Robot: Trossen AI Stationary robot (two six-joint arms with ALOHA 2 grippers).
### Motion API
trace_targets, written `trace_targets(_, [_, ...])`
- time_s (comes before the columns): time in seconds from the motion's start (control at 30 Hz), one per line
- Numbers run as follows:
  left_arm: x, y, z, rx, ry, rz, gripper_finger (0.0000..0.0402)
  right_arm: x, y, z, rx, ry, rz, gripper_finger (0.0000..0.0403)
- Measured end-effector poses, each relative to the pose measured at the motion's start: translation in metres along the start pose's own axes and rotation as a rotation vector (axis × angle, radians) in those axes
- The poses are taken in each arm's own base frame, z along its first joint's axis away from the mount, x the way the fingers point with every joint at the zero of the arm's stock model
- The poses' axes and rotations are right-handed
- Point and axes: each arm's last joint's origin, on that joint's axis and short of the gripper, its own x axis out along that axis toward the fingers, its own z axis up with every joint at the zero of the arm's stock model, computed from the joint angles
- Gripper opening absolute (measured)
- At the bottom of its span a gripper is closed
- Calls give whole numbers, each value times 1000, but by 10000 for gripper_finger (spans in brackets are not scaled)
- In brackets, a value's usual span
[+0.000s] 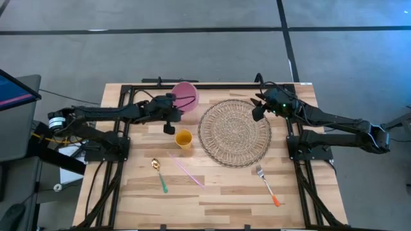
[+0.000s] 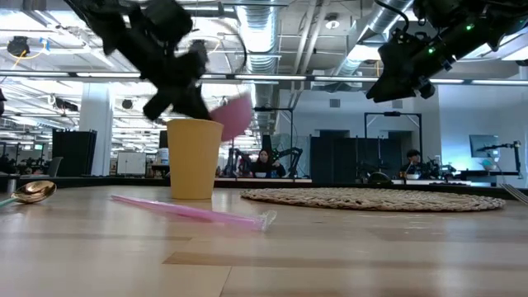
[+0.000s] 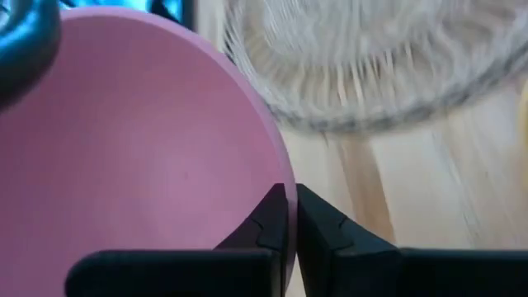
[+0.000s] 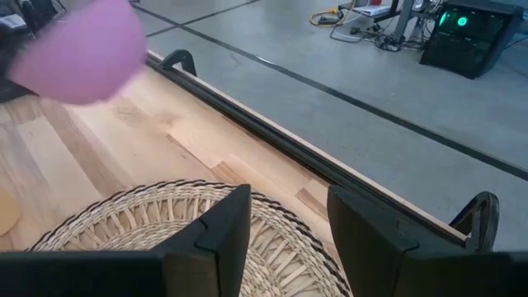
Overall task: Pick & Place Utensil
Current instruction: Put the pink bowl on the brown mat
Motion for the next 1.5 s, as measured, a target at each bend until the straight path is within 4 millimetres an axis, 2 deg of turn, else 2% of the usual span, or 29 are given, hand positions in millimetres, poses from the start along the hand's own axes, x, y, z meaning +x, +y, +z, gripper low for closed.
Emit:
trace_targets(0.17, [-18,3,30,13,-133,28,9,0,0,0,1,-1,1,155])
trace_targets(0.3, [-18,0,52,-12,-211,0,10,0,0,0,3,-2,1,155])
trace_targets(0.5, [4,-10,91,-85,-335,-176,11,0,0,1,4,-6,1,155])
trace_targets(0.7, [51,-20,118,-126,-322,-298,11,0,0,1,3,-6,2,155])
trace_targets(0.9, [99,-37,122,-105,-317,-453,12,0,0,1,1,-6,3,155])
trace_targets(1.07, [125,-50,118,-105,-283,-481,13,0,0,1,1,-6,4,155])
trace_targets(1.27, [138,-61,114,-102,-271,-495,13,0,0,1,1,-5,5,155])
trace_targets(1.5, [137,-60,115,-100,-277,-491,23,0,0,1,1,-6,5,155])
